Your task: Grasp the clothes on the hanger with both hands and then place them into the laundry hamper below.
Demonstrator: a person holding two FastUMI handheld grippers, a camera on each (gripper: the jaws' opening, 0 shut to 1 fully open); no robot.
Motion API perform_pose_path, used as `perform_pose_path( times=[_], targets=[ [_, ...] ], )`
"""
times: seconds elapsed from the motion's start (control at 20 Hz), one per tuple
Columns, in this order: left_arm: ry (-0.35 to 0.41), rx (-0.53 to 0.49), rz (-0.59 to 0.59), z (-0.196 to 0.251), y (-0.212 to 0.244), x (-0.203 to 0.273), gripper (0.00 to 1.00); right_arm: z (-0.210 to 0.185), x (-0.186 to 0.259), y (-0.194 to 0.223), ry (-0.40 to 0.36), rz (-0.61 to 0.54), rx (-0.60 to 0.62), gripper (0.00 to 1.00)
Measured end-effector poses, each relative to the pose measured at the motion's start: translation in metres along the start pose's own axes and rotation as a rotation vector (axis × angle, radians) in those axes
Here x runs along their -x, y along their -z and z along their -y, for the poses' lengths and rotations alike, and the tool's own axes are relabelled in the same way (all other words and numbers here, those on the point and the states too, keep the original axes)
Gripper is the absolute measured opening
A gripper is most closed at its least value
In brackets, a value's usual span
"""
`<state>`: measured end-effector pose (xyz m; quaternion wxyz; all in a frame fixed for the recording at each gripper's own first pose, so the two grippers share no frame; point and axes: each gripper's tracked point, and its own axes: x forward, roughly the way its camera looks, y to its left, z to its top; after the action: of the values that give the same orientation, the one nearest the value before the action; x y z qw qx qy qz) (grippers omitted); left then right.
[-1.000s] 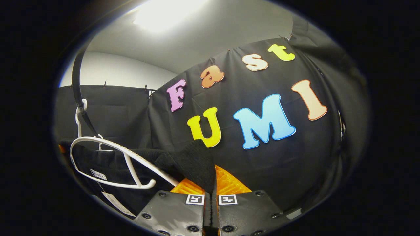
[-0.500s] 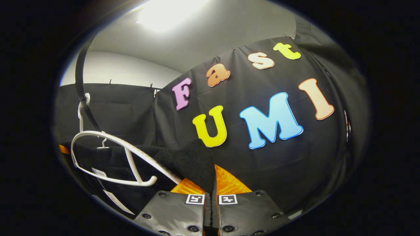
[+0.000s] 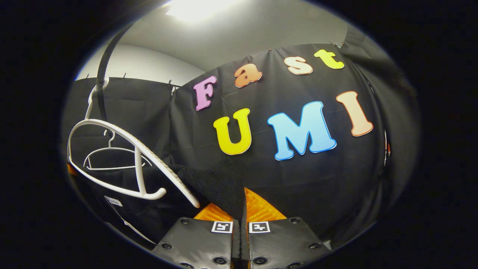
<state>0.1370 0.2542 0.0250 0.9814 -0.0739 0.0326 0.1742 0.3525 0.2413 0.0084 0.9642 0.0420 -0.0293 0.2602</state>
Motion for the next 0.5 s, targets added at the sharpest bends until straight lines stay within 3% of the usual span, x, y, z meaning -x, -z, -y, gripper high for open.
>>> perform_pose_path(
  times=[0.5],
  targets=[
    [0.071, -0.003, -0.115, -0.020, 0.072, 0.011, 0.01, 0.008, 0.039, 0.062, 0.112, -0.159, 0.024, 0.00]
  ],
)
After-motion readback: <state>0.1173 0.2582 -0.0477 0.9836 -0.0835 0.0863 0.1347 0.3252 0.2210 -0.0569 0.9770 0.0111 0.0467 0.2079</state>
